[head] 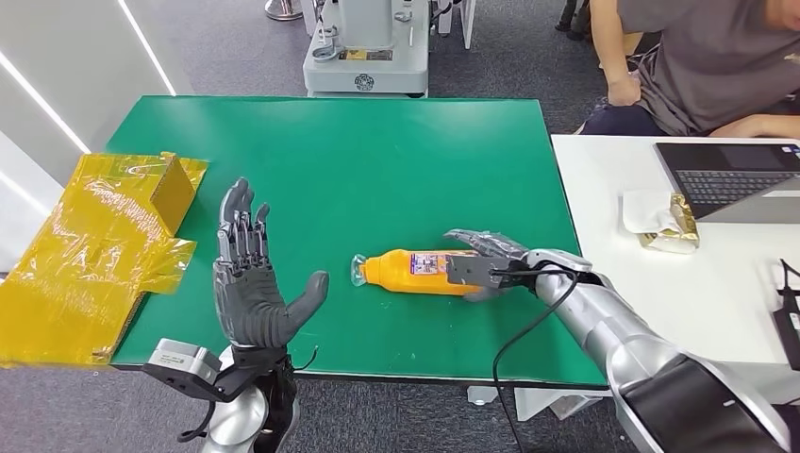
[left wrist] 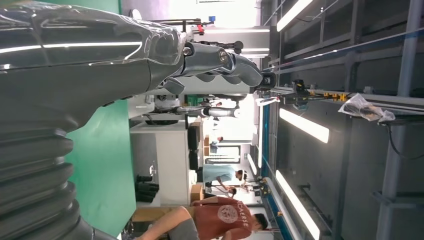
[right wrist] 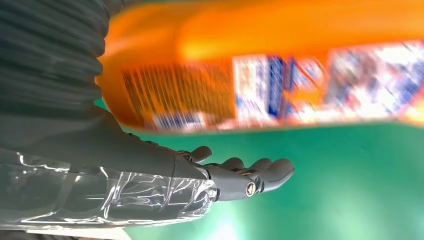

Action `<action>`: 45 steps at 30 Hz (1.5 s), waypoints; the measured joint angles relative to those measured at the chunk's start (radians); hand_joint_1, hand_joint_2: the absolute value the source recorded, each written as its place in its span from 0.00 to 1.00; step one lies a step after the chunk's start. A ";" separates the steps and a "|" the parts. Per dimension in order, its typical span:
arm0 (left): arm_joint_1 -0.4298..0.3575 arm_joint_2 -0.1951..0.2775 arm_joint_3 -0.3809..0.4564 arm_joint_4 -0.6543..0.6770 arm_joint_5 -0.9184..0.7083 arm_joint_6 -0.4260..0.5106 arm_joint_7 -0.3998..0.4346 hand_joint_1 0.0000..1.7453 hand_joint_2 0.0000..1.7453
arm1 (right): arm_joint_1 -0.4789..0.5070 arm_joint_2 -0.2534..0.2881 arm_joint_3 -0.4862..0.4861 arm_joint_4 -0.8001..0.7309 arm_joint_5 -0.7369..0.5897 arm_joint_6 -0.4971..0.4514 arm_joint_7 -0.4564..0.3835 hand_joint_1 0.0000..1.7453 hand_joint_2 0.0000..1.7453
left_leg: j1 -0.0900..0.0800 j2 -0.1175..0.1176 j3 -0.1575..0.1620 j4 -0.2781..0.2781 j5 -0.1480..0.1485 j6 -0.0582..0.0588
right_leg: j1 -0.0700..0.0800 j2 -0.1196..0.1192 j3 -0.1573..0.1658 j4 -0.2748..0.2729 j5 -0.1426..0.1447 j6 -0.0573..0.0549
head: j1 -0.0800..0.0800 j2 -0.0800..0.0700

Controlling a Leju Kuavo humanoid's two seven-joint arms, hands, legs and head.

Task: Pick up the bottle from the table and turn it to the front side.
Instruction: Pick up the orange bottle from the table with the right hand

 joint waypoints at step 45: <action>0.000 0.000 0.000 0.015 -0.009 0.025 0.000 0.00 1.00 | 0.087 0.013 0.027 -0.011 -0.067 -0.292 -0.169 1.00 1.00 | 0.000 0.000 0.000 0.000 0.000 0.000 | 0.000 0.001 0.000 0.000 0.000 0.000 | 0.000 0.000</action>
